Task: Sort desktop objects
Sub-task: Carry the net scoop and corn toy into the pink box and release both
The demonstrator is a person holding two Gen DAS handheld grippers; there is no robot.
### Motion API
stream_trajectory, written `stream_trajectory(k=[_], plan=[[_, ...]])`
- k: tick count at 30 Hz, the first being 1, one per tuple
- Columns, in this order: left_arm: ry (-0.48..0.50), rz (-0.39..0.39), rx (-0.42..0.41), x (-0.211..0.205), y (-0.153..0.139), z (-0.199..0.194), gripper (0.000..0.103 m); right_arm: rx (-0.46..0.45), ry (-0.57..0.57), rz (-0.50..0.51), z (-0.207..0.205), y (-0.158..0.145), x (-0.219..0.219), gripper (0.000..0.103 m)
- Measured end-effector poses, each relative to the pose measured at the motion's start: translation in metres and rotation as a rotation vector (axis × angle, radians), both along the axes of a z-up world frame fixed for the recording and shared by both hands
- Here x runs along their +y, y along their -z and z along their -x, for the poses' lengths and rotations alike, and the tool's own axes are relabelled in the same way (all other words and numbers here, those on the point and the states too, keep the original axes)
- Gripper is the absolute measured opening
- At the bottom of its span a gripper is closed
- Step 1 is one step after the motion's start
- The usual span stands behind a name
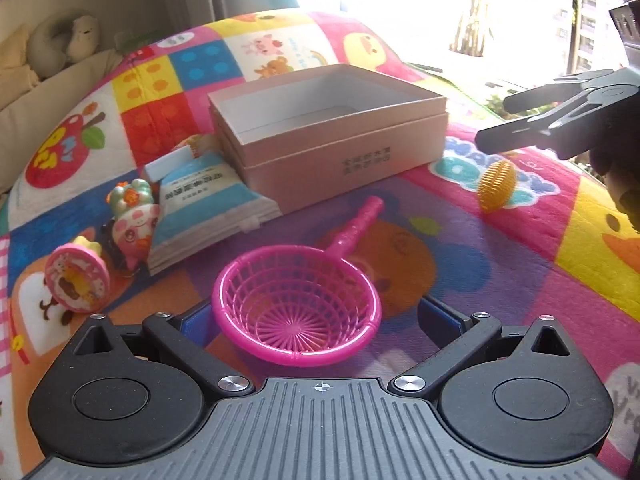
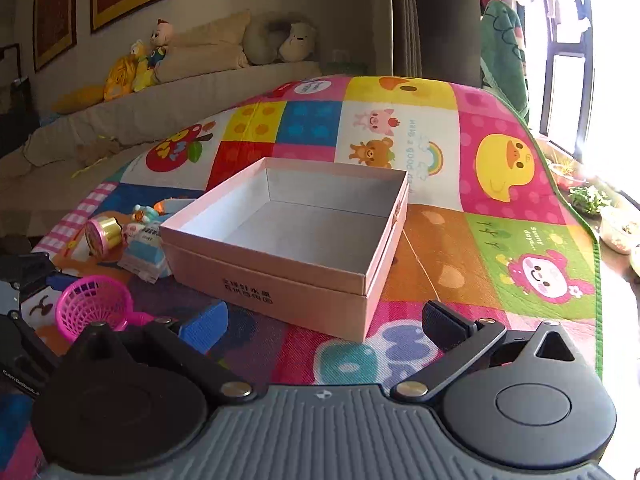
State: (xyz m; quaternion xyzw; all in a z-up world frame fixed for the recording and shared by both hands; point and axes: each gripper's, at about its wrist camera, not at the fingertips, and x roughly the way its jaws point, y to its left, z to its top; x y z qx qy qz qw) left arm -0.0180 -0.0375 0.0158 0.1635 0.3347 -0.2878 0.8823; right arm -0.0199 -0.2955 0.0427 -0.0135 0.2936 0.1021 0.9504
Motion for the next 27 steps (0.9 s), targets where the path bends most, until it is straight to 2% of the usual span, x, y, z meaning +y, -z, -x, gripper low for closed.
stream_trajectory(k=[4,7,10,11,12,14,15,19,20,21,27], plan=[[0.040,-0.005,-0.029,-0.003,-0.007,0.022,0.103,0.023,-0.020,0.090,0.020,0.016,0.005,0.103],[-0.014,-0.046,-0.080,-0.007,-0.008,0.019,0.103,0.041,-0.040,0.114,0.023,0.027,0.013,0.103],[-0.073,-0.060,-0.081,-0.013,-0.005,0.009,0.103,0.089,-0.009,0.121,0.012,0.037,0.020,0.103],[-0.090,-0.056,-0.075,-0.014,-0.004,0.004,0.103,0.107,0.003,0.117,0.009,0.039,0.021,0.098],[-0.095,-0.053,-0.072,-0.015,-0.002,0.002,0.103,0.121,0.011,0.111,0.008,0.042,0.022,0.086],[-0.105,-0.060,-0.082,-0.019,0.002,0.001,0.103,0.147,0.000,0.080,0.008,0.042,0.022,0.071],[-0.110,-0.068,-0.092,-0.021,0.004,0.000,0.103,0.150,-0.005,0.072,0.010,0.040,0.022,0.068],[-0.145,-0.081,-0.105,-0.022,0.007,0.002,0.102,0.144,-0.021,0.094,0.025,0.033,0.024,0.068],[-0.155,-0.082,-0.101,-0.022,0.007,0.002,0.097,0.144,-0.026,0.093,0.029,0.030,0.024,0.068],[-0.164,-0.080,-0.094,-0.022,0.007,0.003,0.089,0.143,-0.030,0.092,0.033,0.028,0.024,0.068],[-0.182,-0.047,-0.107,-0.017,-0.009,0.018,0.088,0.103,-0.028,0.097,0.054,0.009,0.025,0.068]])
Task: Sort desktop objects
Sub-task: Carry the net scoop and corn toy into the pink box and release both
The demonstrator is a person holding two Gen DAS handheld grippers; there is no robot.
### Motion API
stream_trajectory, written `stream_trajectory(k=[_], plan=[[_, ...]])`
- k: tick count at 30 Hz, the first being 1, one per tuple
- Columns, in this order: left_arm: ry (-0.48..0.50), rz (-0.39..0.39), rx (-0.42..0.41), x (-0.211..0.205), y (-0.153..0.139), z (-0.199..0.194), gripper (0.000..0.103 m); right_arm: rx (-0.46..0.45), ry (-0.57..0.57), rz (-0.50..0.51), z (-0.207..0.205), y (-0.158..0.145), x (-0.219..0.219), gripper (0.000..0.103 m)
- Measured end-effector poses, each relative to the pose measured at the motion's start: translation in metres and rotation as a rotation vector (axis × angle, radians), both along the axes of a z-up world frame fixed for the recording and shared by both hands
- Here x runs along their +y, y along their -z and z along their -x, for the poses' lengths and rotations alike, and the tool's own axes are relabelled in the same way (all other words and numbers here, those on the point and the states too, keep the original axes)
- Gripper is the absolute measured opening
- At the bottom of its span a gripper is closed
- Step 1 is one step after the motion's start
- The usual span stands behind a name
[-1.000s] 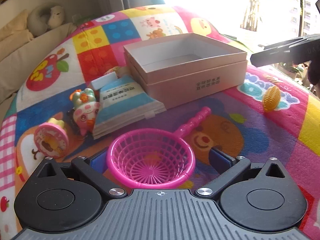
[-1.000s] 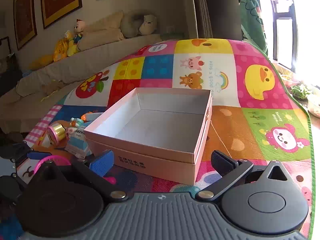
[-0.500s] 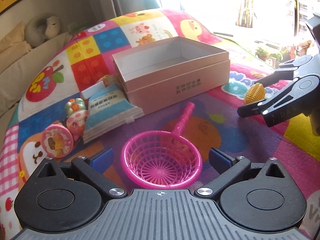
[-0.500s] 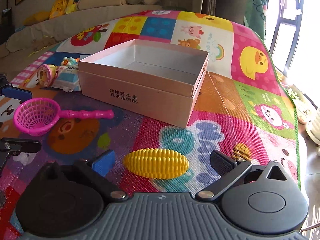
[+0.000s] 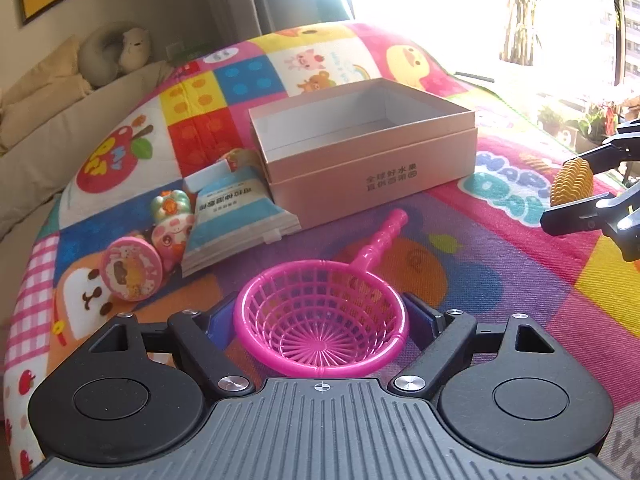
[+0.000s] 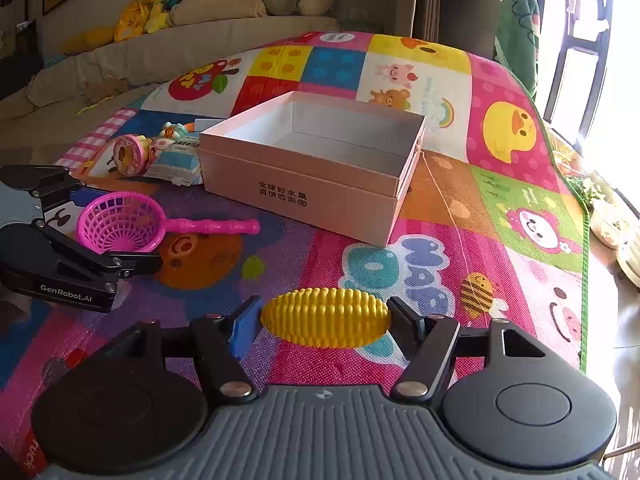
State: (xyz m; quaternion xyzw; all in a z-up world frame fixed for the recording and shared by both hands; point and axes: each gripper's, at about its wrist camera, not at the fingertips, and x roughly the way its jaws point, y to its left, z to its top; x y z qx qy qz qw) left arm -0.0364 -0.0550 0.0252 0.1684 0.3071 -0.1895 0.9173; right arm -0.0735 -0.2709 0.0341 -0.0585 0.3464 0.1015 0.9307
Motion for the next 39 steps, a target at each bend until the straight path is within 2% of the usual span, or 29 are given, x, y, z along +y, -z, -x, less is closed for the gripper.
stream_trajectory(k=[3,6,10,12,14,18,19,20,21,22,24,27,31,35,39], plan=[[0.010,0.024,-0.035,0.002,-0.018,0.014,0.088,-0.027,-0.009,-0.001,0.011,-0.013,0.001,0.068],[0.024,0.062,-0.110,0.001,-0.046,0.026,0.088,-0.071,-0.030,0.000,0.024,-0.031,0.003,0.068],[0.016,0.112,-0.264,-0.008,-0.089,0.020,0.088,-0.199,-0.041,-0.003,0.033,-0.074,0.003,0.068],[0.004,0.153,-0.307,-0.013,-0.104,0.005,0.088,-0.275,-0.033,0.019,0.029,-0.093,0.004,0.068],[0.009,0.219,-0.313,-0.018,-0.114,-0.019,0.088,-0.326,-0.020,0.036,0.016,-0.108,0.005,0.068],[0.023,0.313,-0.274,-0.028,-0.115,-0.077,0.088,-0.336,-0.008,0.047,-0.027,-0.114,0.008,0.068],[0.036,0.330,-0.250,-0.032,-0.112,-0.094,0.090,-0.321,-0.006,0.048,-0.039,-0.111,0.009,0.068],[0.050,0.340,-0.215,-0.036,-0.108,-0.111,0.098,-0.309,-0.006,0.046,-0.051,-0.108,0.010,0.068],[0.046,0.346,-0.184,-0.039,-0.104,-0.124,0.098,-0.300,-0.012,0.039,-0.063,-0.103,0.011,0.068],[0.025,0.347,-0.155,-0.039,-0.101,-0.135,0.098,-0.295,-0.021,0.030,-0.075,-0.099,0.012,0.069],[-0.033,0.350,-0.120,-0.032,-0.095,-0.146,0.098,-0.264,-0.020,0.027,-0.097,-0.088,0.013,0.089],[-0.106,0.321,-0.145,-0.010,-0.082,-0.136,0.100,-0.212,0.010,0.026,-0.117,-0.073,0.016,0.089],[-0.218,0.191,-0.180,0.024,-0.056,-0.110,0.101,-0.121,0.042,0.029,-0.123,-0.056,0.028,0.089],[-0.316,0.093,-0.148,0.064,-0.032,-0.099,0.101,-0.052,0.000,-0.006,-0.115,-0.044,0.049,0.089],[-0.371,0.085,-0.097,0.095,-0.018,-0.092,0.101,-0.040,-0.069,-0.001,-0.106,-0.037,0.075,0.089]])
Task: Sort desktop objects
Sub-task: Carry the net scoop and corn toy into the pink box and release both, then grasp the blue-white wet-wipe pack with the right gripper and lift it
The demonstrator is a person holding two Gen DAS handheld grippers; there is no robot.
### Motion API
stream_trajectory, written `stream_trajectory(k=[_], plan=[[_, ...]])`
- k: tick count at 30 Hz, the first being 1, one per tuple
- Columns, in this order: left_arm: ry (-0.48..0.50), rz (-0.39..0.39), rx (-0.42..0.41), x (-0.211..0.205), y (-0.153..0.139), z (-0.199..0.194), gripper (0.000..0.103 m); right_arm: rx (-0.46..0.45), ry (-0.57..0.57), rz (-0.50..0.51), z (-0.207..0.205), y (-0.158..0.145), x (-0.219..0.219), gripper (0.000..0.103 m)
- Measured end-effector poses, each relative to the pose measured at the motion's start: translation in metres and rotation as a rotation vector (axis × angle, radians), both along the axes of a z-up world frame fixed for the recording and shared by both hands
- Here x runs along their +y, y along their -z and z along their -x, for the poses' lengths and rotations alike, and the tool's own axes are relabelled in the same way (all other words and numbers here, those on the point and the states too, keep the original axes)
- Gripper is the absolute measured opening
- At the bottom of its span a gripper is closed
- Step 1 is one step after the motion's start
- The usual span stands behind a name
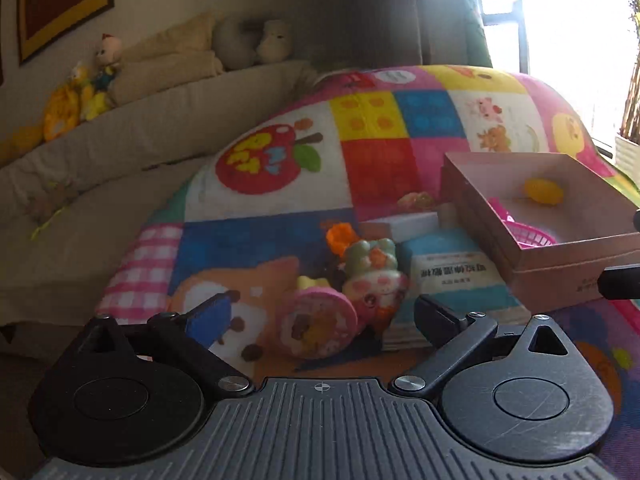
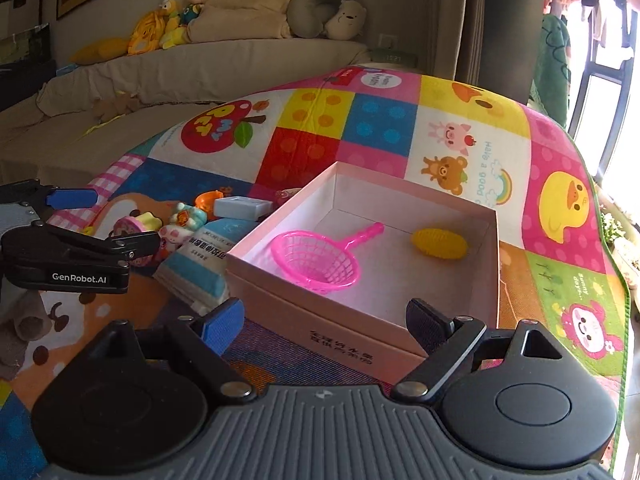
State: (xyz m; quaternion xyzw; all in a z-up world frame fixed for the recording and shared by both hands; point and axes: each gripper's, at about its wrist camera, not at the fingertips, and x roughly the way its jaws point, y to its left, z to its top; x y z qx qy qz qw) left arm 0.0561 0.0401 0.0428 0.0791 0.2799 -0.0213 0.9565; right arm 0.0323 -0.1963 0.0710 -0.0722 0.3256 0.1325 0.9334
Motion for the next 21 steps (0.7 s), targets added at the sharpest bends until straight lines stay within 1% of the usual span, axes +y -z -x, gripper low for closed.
stream_trajectory(k=[4,7,9,11,14,15,16,17,18,19,20,21], plan=[[-0.033,-0.002,0.020,0.014,0.009,-0.002,0.101,0.011,-0.033,0.014,0.002,0.000,0.018,0.089],[-0.042,0.013,0.030,0.016,0.016,-0.011,0.101,0.019,-0.043,0.020,0.001,-0.001,0.026,0.089],[-0.052,0.003,0.034,0.015,0.021,-0.020,0.101,0.020,-0.060,0.021,0.006,-0.002,0.030,0.089],[-0.064,-0.014,0.037,0.013,0.029,-0.029,0.101,0.019,-0.097,0.020,0.015,-0.002,0.034,0.089],[-0.070,0.009,0.061,0.017,0.034,-0.037,0.099,0.009,-0.155,0.046,0.030,0.003,0.042,0.089],[-0.067,0.021,0.061,0.019,0.033,-0.037,0.097,-0.003,-0.175,0.061,0.035,0.004,0.044,0.089],[-0.062,0.027,0.057,0.020,0.033,-0.037,0.088,-0.022,-0.193,0.086,0.040,0.006,0.049,0.088],[-0.063,0.025,0.058,0.021,0.032,-0.036,0.078,-0.039,-0.207,0.111,0.043,0.007,0.053,0.081],[-0.064,0.024,0.061,0.021,0.032,-0.036,0.074,-0.055,-0.223,0.138,0.044,0.008,0.059,0.072],[-0.065,0.022,0.066,0.022,0.032,-0.035,0.066,-0.070,-0.244,0.167,0.045,0.010,0.065,0.069],[-0.066,0.019,0.068,0.022,0.031,-0.034,0.062,-0.087,-0.266,0.193,0.045,0.012,0.072,0.069],[-0.067,0.017,0.069,0.023,0.030,-0.032,0.062,-0.113,-0.285,0.223,0.045,0.015,0.080,0.069]])
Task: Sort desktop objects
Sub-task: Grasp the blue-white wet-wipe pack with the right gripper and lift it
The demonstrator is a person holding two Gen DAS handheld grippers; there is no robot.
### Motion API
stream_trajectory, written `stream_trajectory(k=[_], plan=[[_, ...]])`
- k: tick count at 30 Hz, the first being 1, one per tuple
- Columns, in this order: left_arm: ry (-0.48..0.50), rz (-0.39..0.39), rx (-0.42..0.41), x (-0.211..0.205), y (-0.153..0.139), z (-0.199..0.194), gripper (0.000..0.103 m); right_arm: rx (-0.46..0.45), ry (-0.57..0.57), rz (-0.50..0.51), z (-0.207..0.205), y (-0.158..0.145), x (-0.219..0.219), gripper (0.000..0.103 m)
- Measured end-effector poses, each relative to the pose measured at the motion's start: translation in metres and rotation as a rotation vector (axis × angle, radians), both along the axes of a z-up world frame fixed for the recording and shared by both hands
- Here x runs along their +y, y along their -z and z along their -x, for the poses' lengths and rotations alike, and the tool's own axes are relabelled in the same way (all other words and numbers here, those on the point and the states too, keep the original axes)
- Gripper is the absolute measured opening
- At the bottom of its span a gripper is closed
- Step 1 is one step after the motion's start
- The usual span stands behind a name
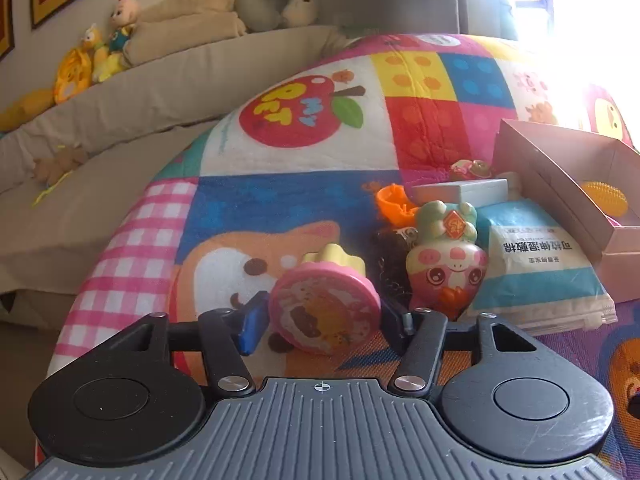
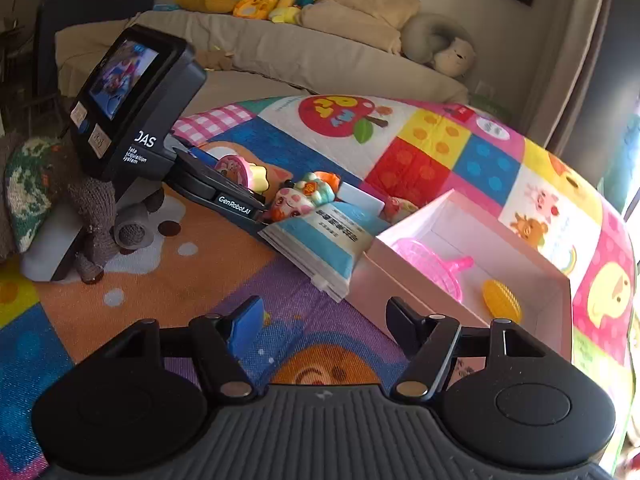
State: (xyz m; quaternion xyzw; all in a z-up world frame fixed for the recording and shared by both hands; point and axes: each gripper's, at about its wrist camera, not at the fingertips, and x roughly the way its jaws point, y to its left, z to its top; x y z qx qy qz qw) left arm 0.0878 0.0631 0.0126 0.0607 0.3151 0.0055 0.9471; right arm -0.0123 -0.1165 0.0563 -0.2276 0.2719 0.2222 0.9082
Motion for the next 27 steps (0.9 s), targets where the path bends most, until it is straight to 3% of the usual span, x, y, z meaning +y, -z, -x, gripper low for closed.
stream_trajectory(k=[4,9,12,14,15,19,21,27], plan=[[0.026,0.017,0.026,0.007,-0.005,0.021,0.062,-0.108,-0.045,0.152,-0.009,0.020,0.032,0.069],[0.074,-0.036,0.066,0.012,-0.002,0.066,0.062,-0.172,-0.092,0.306,-0.025,0.044,0.052,0.068],[0.073,-0.006,0.080,0.020,-0.002,0.082,0.062,-0.218,-0.140,0.385,-0.025,0.055,0.060,0.067],[0.067,0.017,0.081,0.024,-0.002,0.088,0.065,-0.242,-0.163,0.417,-0.026,0.060,0.065,0.060],[0.064,0.024,0.082,0.024,-0.002,0.089,0.066,-0.238,-0.169,0.427,-0.027,0.061,0.068,0.049],[0.054,0.059,0.095,0.027,-0.002,0.090,0.072,-0.220,-0.149,0.415,-0.031,0.056,0.075,0.027],[0.048,0.067,0.099,0.027,-0.002,0.091,0.077,-0.203,-0.144,0.397,-0.029,0.051,0.073,0.010],[0.029,0.075,0.096,0.026,-0.008,0.094,0.087,-0.105,-0.150,0.268,-0.005,0.029,0.056,0.007]])
